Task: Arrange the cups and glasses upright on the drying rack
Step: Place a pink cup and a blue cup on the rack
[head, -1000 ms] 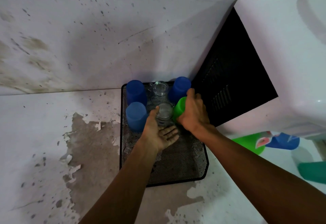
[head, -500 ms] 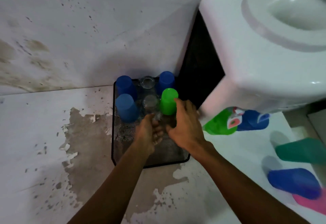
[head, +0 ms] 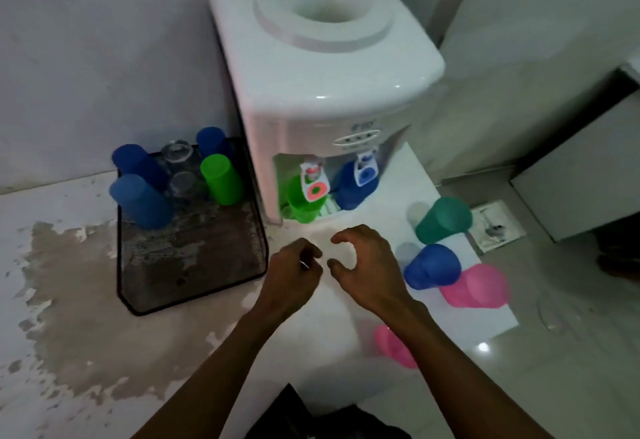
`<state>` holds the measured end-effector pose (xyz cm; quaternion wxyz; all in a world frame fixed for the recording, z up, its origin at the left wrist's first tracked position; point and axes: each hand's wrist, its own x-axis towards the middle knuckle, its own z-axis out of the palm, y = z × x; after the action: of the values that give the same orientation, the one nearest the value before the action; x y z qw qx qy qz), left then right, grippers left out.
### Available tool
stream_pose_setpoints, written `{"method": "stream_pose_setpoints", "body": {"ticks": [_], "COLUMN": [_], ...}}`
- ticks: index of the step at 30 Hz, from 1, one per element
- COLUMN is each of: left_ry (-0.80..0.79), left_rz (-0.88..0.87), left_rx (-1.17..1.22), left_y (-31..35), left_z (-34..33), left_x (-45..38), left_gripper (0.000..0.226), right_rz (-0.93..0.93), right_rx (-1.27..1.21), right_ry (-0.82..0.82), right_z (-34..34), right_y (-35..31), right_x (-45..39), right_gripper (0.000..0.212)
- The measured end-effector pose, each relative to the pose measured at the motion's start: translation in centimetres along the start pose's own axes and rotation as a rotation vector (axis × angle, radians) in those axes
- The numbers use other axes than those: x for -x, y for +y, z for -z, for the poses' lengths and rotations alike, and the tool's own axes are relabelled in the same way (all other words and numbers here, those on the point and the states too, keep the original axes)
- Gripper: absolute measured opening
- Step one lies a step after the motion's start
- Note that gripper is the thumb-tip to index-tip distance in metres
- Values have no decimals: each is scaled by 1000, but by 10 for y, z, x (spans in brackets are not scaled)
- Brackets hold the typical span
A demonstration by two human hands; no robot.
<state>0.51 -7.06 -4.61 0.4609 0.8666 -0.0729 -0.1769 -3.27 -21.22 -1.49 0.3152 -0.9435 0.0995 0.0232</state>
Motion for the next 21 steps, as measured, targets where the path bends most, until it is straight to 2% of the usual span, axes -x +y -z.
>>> {"method": "stream_pose_setpoints", "body": {"ticks": [3,6,8,11,16,21], "left_ry": [-298,-531,-633,-707,-770,-692], "left_rz": [-164,-240,-277,-329,-396,-420], "left_rx": [-103,-199,-324,-495,-666,-653], "left_y": [21,38,50,55,48,37], "left_z": [-30,-53,-69,-85,-103,-108], "left_x": [13,18,23,29,33,36], "left_gripper": [46,78,95,112,115,89], "right_rz": [-75,-131,-156,-174,-169,-162], "right_rx": [16,105,189,330,416,405], "right_ry": [61,82,39,-60,-89,-30], "right_z": [27,47,59,69,67,60], "right_y": [41,76,101,129,145,148], "right_x": [15,24,31,36,37,33], "right_gripper": [43,59,74,83,86,75]}}
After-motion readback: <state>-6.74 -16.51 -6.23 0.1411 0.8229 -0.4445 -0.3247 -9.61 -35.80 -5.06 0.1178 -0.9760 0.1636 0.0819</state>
